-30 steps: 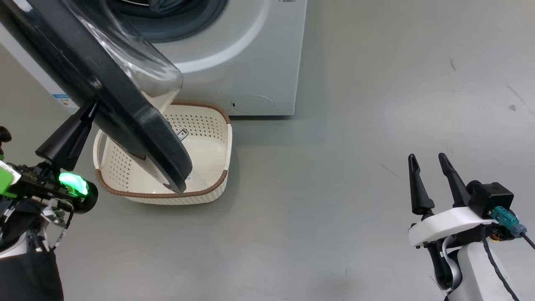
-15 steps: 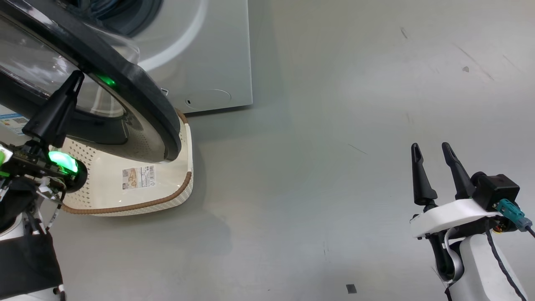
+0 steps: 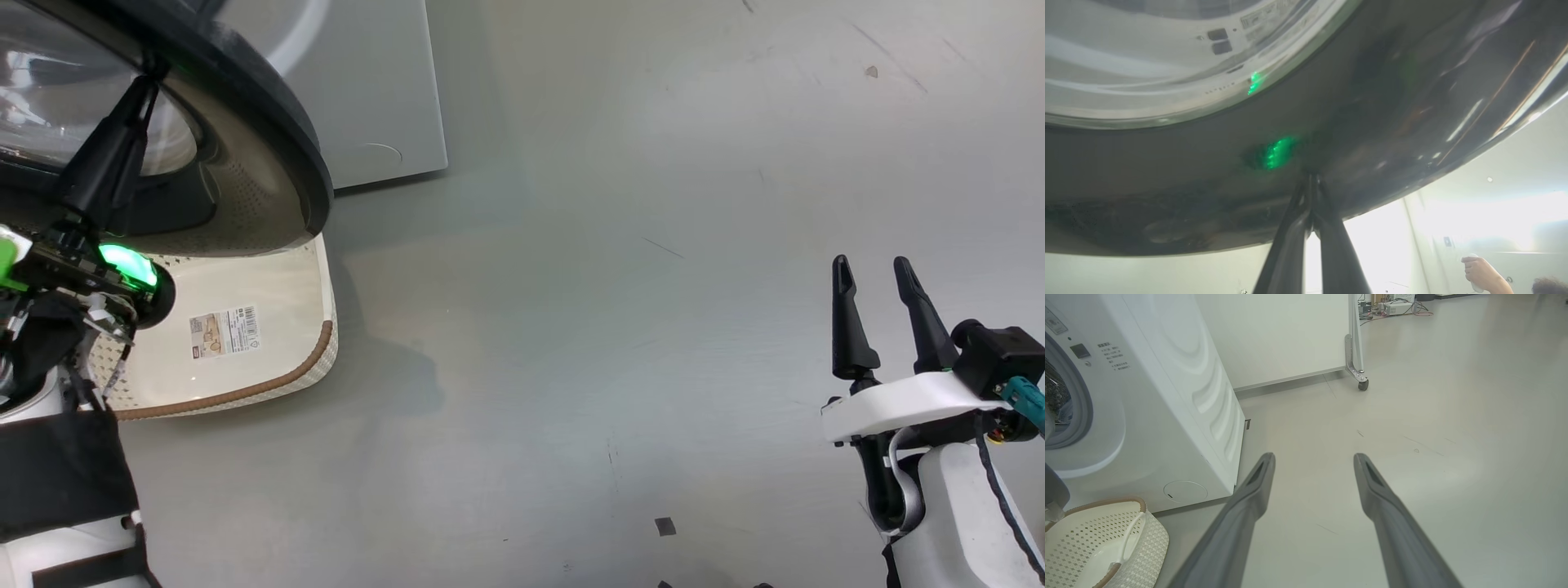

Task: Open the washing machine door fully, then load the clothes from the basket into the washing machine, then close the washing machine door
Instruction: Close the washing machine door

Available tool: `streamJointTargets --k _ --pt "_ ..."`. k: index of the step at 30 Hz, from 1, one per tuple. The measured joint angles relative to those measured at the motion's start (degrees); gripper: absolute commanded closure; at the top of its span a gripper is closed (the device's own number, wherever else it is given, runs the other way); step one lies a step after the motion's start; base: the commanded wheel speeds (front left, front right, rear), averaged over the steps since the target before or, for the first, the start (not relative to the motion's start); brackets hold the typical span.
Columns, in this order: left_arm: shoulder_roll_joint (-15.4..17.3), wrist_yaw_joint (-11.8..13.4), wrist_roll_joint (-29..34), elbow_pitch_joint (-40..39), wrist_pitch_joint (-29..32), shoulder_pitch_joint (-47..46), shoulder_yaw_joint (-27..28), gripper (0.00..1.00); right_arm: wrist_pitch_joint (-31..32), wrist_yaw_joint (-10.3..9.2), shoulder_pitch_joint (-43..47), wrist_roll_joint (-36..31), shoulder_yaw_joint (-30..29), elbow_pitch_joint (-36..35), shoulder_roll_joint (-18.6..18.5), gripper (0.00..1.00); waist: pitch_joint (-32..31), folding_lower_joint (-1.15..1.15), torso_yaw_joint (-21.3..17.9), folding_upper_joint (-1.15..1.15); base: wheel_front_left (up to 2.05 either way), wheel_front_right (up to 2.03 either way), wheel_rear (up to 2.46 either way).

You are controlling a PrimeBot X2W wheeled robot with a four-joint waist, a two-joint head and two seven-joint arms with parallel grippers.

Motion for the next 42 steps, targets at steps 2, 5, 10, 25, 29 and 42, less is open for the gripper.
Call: streamJointTargets --k 2,5,10,25,29,42 --pt "-0.44 0.0 0.02 0.27 -0.07 -0.44 -0.25 1.0 0.0 0.0 -0.01 0.0 -0.31 -0.12 0.0 0.0 0.13 0.0 0.42 0.0 0.0 0.0 0.0" --pt "-0.4 0.0 0.21 0.59 -0.73 -0.76 -0.04 1.0 0.0 0.0 -0.01 -0.01 -0.53 -0.18 0.04 0.0 0.11 0.0 1.33 0.0 0.0 0.0 0.0" --pt "-0.46 0.0 0.35 1.67 -1.48 -0.74 0.0 1.0 0.0 0.0 -0.03 0.0 -0.73 -0.15 0.2 0.0 -0.3 0.0 3.02 0.0 0.0 0.0 0.0" --pt "-1.15 -0.01 0.77 3.13 -3.02 1.8 1.0 1.0 0.0 0.0 0.16 -0.08 0.12 1.7 0.45 0.0 -5.06 0.0 6.37 0.0 0.0 0.0 0.0" --pt "-1.33 -0.01 0.98 3.27 -3.49 3.47 1.74 1.0 0.0 0.0 0.21 -0.09 0.48 1.96 0.55 0.0 -6.56 0.0 7.0 0.0 0.0 0.0 0.0" --pt "-1.62 -0.01 3.79 3.26 -8.78 7.12 3.32 0.28 0.0 0.0 0.51 -0.09 1.24 2.3 0.64 0.0 -8.77 0.0 7.42 0.0 0.0 0.0 0.0"
